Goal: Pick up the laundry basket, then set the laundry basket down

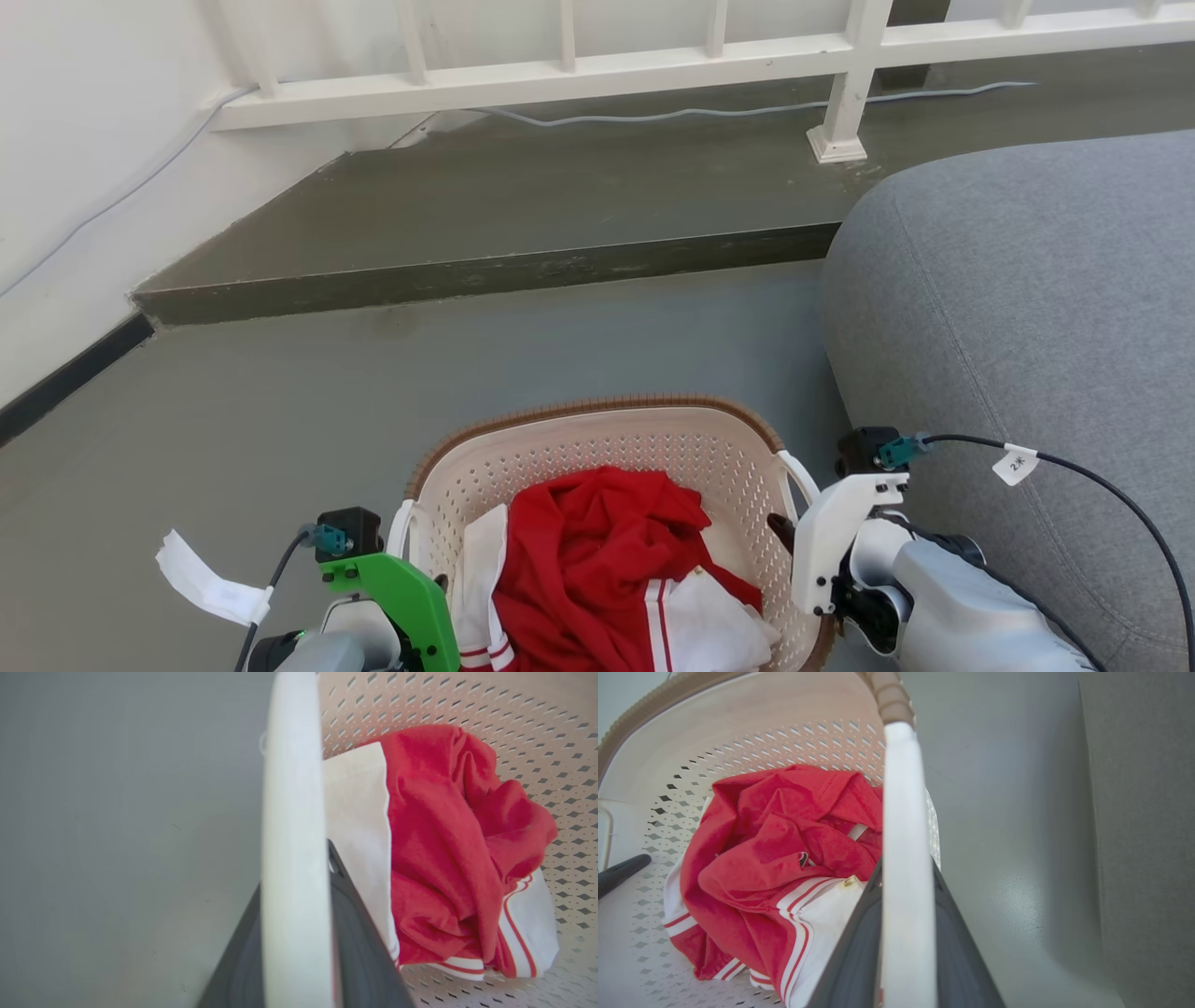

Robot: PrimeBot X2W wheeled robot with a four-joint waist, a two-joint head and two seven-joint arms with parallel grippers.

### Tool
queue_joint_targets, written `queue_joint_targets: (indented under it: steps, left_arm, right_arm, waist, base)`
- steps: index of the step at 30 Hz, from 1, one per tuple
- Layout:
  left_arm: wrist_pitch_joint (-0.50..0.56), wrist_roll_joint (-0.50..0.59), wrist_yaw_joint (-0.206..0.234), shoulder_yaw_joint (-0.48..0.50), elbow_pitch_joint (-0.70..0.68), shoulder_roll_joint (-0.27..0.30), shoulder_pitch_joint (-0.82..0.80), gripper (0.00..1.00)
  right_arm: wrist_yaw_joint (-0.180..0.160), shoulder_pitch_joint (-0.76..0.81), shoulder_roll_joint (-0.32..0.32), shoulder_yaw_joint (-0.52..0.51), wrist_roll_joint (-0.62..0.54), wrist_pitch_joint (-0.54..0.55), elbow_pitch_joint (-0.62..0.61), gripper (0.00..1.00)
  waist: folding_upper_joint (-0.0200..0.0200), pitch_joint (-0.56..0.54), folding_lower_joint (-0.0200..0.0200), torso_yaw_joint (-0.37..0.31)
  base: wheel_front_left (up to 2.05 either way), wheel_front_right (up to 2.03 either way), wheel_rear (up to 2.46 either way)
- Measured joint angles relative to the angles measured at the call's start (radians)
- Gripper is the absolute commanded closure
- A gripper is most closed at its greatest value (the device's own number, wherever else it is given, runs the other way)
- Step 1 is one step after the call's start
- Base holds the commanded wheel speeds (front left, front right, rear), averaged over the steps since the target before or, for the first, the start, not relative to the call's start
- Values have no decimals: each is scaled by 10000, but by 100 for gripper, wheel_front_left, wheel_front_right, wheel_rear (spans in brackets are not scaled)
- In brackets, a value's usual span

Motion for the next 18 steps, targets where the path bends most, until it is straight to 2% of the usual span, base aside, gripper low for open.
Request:
queue_joint_targets:
  steps: [18]
  left_arm:
    - [-328,-167,219,-109,-161,29,-263,100]
  right_arm:
    - [0,-248,-205,274,167,-50,-213,100]
  waist:
    - [0,659,0,-112]
  base:
    - [0,0,0]
